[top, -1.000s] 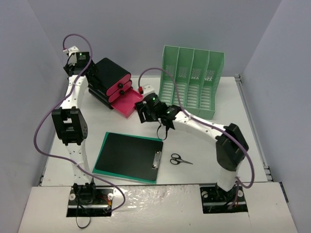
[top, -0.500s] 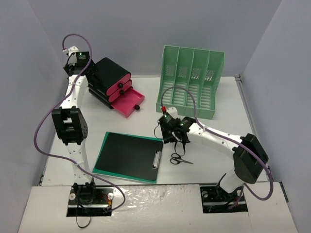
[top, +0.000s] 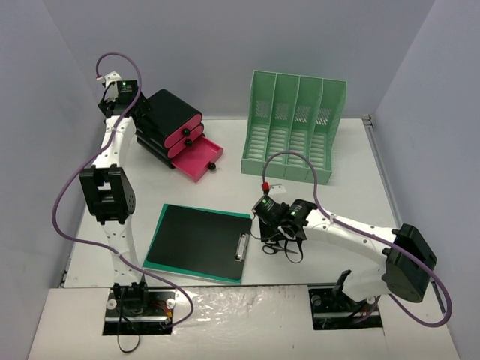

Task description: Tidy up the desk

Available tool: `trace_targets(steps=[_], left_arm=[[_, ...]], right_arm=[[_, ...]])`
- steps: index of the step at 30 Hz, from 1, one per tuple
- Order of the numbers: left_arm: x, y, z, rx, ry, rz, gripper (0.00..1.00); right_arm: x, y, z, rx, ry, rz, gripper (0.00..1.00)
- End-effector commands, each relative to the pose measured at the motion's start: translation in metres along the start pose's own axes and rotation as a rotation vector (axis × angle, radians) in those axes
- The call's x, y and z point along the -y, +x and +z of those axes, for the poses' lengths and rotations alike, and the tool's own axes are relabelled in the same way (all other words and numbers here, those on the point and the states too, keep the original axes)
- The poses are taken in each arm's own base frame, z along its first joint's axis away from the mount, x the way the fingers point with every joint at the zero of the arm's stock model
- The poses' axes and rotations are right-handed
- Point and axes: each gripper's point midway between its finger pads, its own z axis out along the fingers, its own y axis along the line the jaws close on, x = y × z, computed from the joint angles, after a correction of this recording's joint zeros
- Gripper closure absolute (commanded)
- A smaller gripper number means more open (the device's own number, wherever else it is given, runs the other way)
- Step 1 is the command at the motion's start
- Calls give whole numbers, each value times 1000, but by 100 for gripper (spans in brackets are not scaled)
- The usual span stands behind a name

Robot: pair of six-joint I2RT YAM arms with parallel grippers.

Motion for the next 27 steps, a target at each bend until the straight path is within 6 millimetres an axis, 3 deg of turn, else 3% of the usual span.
trace_targets(steps=[1,15,27], left_arm=[[-28,47,-8,-179,-64,110,10],[-30,41,-13,-168,-63,107,10],[-33,35,-16,-157,-63,104,10]], right_arm=[[4,18,-3,-31,25,9,56],[12,38,24,-21,185,-94,60],[18,23,33,83,286,-121,60]])
